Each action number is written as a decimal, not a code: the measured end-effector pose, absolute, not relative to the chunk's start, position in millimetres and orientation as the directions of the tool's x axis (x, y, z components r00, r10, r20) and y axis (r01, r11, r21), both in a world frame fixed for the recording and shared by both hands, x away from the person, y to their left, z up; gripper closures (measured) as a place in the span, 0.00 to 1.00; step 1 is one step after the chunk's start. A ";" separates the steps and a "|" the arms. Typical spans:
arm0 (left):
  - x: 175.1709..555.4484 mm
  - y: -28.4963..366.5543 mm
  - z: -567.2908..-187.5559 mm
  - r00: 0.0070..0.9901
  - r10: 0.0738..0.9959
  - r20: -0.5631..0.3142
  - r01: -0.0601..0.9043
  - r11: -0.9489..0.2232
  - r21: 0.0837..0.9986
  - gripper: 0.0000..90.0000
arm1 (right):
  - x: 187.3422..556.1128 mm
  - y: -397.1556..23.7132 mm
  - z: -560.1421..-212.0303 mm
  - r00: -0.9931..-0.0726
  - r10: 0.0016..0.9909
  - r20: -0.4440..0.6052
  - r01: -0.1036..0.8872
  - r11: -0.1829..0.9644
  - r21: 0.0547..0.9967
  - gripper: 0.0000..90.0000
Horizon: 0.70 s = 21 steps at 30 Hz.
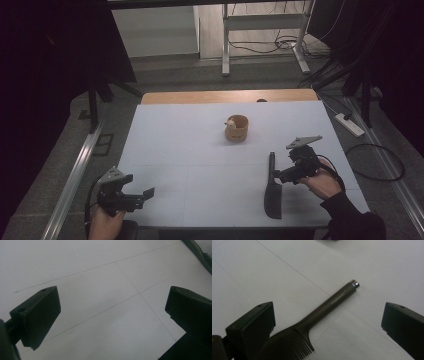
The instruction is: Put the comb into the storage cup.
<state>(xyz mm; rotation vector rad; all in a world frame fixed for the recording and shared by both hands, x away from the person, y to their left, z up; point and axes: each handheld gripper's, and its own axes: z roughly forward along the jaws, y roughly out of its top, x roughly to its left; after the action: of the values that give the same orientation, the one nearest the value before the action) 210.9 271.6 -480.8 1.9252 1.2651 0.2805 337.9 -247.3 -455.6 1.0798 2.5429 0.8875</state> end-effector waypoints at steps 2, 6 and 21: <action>210.9 271.5 -480.8 0.476 0.849 -0.231 0.672 -0.181 0.718 0.00 | 340.6 -244.9 -456.3 -0.704 0.710 0.007 0.565 0.554 0.611 0.00; 211.0 271.7 -480.9 0.476 0.848 -0.232 0.672 -0.180 0.718 0.01 | 344.6 -241.5 -456.9 -0.705 0.709 0.005 0.569 0.562 0.600 0.00; 211.5 272.0 -481.1 0.476 0.847 -0.234 0.673 -0.179 0.718 0.00 | 364.1 -223.9 -460.0 -0.704 0.710 -0.008 0.590 0.592 0.548 0.00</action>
<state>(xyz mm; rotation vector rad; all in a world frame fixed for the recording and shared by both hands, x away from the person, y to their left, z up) 211.5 272.0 -481.1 1.9225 1.2644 0.2763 364.1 -223.9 -460.0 1.0771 2.5957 0.7701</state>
